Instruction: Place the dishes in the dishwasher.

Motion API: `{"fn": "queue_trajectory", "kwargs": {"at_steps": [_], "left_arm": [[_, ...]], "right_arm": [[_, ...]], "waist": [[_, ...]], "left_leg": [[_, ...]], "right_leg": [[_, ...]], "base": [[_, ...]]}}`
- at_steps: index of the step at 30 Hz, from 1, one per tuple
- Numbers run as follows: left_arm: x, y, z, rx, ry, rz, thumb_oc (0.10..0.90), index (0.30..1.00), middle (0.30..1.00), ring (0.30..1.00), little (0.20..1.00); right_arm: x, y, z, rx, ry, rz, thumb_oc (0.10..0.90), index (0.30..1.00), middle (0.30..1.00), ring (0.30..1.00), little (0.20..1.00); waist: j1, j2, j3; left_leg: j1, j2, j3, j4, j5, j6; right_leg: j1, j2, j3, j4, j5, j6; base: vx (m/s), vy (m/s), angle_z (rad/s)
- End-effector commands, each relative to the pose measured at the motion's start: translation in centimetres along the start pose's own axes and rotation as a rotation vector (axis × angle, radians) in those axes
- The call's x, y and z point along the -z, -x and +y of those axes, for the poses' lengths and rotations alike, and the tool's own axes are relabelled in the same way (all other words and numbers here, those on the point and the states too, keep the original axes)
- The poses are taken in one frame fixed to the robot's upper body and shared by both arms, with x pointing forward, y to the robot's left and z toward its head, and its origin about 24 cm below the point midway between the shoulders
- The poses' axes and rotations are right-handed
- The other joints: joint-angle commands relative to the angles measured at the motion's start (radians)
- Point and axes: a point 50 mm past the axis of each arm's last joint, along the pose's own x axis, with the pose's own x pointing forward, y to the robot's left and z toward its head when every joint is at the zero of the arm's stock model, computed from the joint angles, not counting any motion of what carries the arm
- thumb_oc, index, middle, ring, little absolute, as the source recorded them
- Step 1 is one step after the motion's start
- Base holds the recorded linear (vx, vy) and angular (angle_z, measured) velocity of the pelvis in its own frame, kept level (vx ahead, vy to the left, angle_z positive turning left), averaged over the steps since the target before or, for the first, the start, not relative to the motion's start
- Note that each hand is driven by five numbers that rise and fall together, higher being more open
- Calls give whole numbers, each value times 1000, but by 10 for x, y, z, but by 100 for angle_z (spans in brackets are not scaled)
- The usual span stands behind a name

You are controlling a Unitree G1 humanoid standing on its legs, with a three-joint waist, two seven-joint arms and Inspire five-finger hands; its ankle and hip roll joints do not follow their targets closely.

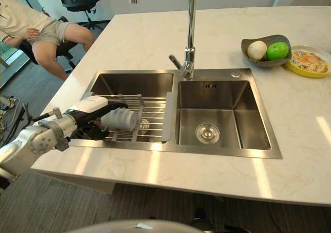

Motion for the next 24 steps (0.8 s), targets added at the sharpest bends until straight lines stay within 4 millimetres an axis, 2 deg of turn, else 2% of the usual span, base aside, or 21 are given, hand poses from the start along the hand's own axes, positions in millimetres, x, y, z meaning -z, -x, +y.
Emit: {"fn": "queue_trajectory", "kwargs": {"at_steps": [1,8,10,24], "left_arm": [[-8,-4,74,-319,-204,-32,800,900,900,900,900],[0,-10,64,-346,-253,29,800,900,900,900,900],[5,-12,57,-346,-232,55,800,900,900,900,900],[15,-23,40,-320,-161,136,800,900,900,900,900]], "right_arm": [[0,-2,12,-33,0,5,800,900,900,900,900],[0,-2,9,-16,-5,2,800,900,900,900,900],[0,-2,10,-15,-8,0,800,900,900,900,900],[-2,-1,7,-3,-10,1,800,900,900,900,900]], "waist": [[-6,-66,14],[-11,-73,16],[-14,-77,15],[-23,-83,23]], "left_leg": [[27,27,7,2,-54,-37],[27,27,15,2,-57,-36],[26,28,18,2,-59,-36],[27,28,32,2,-65,-34]], "right_leg": [[51,-47,21,17,-57,83],[47,-45,27,17,-58,83],[46,-44,29,17,-58,83],[37,-41,39,17,-56,82]], "base": [[0,0,0],[0,0,-5],[6,1,-3],[3,-1,-1]]}}
